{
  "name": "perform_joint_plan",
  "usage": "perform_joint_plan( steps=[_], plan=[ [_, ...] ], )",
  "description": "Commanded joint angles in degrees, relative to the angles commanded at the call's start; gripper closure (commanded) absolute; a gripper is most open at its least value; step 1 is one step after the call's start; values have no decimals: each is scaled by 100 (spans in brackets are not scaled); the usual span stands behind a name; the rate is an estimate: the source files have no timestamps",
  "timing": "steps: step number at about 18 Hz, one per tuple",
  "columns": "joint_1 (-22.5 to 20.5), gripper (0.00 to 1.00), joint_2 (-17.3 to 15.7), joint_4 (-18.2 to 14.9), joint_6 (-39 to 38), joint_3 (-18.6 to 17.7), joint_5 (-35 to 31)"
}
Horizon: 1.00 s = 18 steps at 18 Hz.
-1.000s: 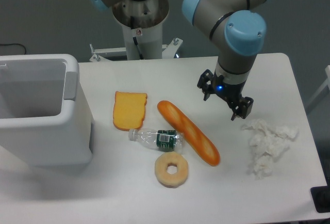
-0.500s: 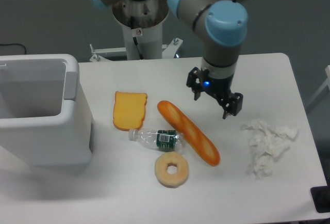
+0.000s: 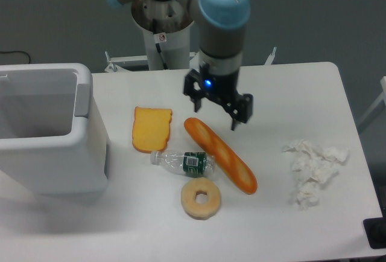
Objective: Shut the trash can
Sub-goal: 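Move the gripper over the table toward the white trash can lid, then reach behind the raised trash can lid with the gripper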
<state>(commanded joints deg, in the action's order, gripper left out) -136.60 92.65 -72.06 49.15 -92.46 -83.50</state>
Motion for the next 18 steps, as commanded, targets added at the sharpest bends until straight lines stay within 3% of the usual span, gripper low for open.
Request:
perform_joint_plan(
  steps=[5,8,18],
  plan=[
    [616,0,-466,-176,-940,-27,342],
    [1046,0,-537,-177,-1354,-35,728],
    [1846,0,-827,-141,-2392,44,1660]
  ],
)
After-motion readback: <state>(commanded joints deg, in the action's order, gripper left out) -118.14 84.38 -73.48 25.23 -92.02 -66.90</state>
